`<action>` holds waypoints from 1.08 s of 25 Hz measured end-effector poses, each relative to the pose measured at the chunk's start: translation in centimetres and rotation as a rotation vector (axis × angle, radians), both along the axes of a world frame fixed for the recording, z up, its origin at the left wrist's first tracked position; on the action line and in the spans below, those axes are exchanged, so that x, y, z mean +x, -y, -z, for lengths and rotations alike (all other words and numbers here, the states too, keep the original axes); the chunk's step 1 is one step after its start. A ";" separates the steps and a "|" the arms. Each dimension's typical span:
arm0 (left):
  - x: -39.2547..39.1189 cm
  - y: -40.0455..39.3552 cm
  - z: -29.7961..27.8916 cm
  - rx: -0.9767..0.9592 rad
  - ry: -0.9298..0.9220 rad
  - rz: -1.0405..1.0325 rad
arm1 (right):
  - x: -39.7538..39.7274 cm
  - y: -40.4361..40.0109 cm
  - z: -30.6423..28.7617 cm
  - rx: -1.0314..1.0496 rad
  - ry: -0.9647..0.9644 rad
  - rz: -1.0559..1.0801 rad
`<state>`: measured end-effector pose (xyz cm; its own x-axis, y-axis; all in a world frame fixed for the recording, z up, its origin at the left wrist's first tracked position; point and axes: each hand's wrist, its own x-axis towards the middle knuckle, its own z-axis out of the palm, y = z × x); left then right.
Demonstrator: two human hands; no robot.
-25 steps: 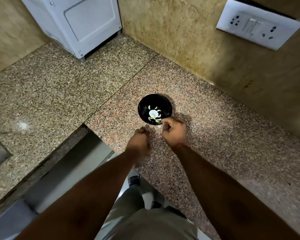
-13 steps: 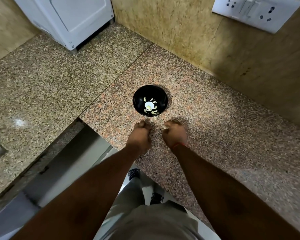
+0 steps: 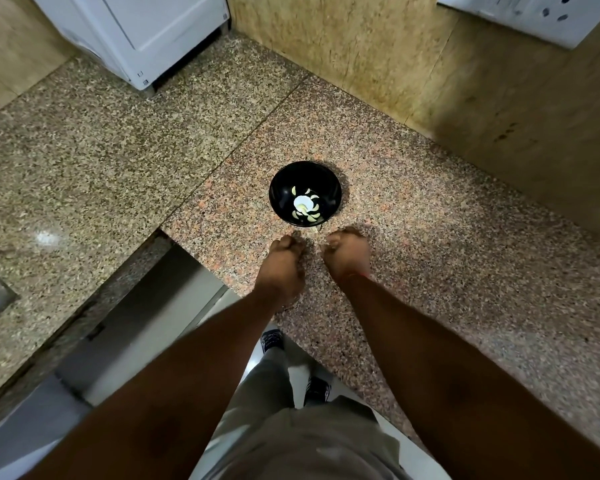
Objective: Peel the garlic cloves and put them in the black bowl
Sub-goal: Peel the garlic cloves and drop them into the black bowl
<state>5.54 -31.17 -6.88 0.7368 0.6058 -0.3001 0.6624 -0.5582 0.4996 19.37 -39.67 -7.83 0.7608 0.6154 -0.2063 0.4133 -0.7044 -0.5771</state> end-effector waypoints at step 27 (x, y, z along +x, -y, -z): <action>-2.0 4.6 -1.2 -0.260 -0.015 -0.198 | -4.0 6.2 -0.7 0.052 -0.137 -0.343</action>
